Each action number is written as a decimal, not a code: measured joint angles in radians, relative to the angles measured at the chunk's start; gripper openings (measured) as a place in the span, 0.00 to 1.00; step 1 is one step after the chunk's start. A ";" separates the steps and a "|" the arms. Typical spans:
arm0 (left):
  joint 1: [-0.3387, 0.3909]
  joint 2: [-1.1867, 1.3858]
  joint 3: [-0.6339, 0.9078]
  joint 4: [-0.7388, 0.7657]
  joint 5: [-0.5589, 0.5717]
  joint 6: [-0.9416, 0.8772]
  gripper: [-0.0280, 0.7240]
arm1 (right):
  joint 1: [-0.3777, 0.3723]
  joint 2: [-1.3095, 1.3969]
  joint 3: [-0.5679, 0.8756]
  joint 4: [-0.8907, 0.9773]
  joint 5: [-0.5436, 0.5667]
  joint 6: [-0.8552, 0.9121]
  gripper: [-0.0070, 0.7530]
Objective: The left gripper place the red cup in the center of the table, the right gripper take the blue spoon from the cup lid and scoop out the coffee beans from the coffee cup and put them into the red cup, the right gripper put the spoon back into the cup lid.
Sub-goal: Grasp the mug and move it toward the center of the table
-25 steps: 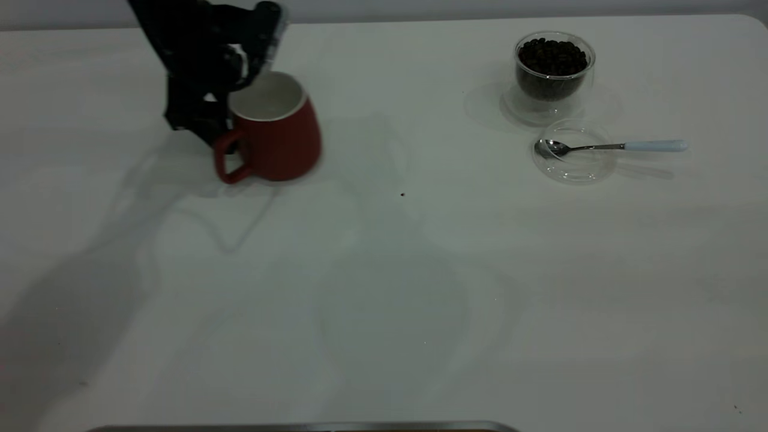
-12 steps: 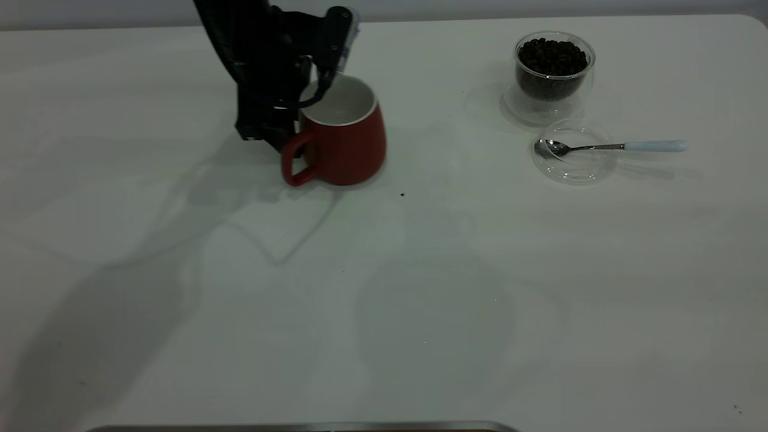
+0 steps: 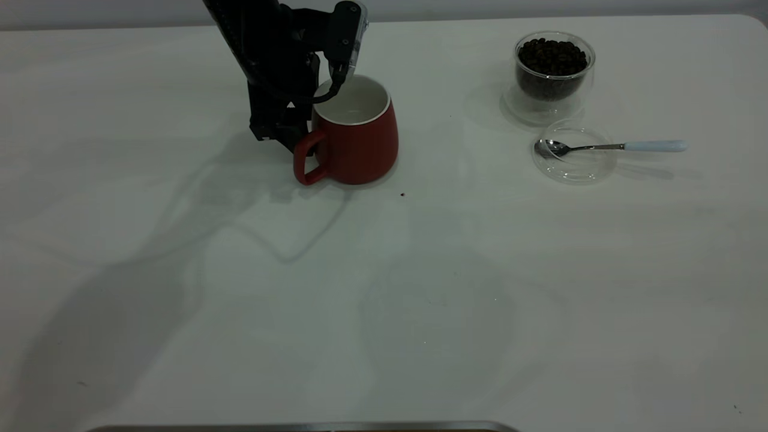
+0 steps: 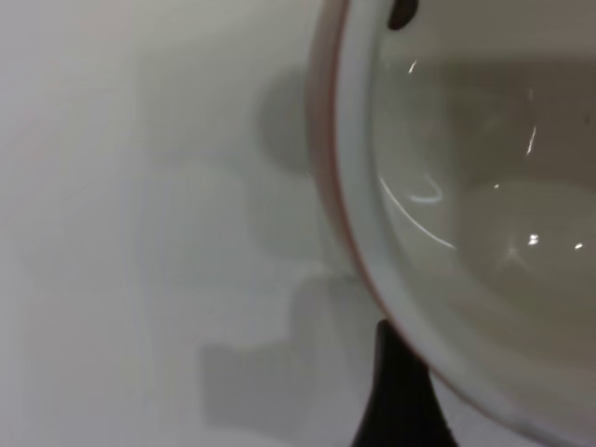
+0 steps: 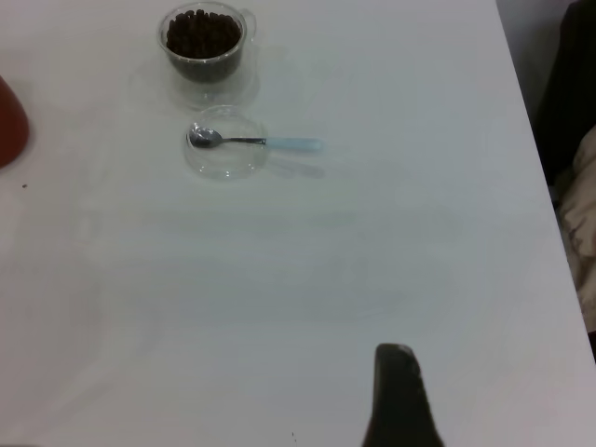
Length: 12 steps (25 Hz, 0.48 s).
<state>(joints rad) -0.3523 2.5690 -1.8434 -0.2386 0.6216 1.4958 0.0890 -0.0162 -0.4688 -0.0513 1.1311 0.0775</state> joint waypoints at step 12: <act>0.015 -0.054 0.000 0.202 0.211 -0.216 0.82 | 0.000 0.000 0.000 0.000 0.000 0.000 0.73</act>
<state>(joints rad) -0.3370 2.5147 -1.8434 -0.0370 0.8321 1.2795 0.0890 -0.0162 -0.4688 -0.0513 1.1311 0.0775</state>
